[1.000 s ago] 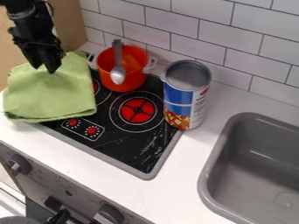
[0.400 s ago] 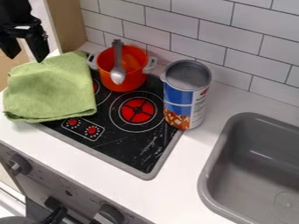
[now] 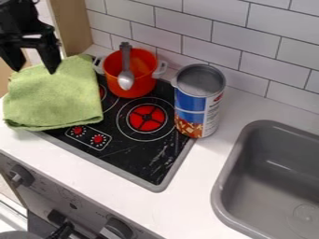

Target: Take the yellow clothe from right burner to the left burner

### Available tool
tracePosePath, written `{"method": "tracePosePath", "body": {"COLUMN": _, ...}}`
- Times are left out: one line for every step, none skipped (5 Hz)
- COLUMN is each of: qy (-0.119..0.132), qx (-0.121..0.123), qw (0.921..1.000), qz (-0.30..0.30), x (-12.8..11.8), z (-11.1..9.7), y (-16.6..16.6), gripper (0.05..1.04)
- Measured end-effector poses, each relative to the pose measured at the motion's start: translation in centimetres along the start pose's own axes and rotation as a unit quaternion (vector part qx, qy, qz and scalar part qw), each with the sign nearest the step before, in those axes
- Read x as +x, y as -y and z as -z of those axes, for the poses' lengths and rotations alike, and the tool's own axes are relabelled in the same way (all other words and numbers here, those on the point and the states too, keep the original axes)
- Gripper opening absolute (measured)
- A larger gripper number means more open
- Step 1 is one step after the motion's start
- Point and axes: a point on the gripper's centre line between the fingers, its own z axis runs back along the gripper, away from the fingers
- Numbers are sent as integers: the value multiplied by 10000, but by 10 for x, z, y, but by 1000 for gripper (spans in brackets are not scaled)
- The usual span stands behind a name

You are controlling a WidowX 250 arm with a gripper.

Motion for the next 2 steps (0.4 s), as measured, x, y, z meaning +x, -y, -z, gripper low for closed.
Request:
{"method": "tracePosePath", "body": {"qy": -325, "qx": 172, "qw": 9991, "qz": -203, "x": -20, "z": 0, "y": -4, "gripper": 997}}
{"method": "tracePosePath", "body": {"qy": -516, "qx": 346, "qw": 9980, "qz": -148, "x": -41, "z": 7, "y": -4, "gripper": 997}}
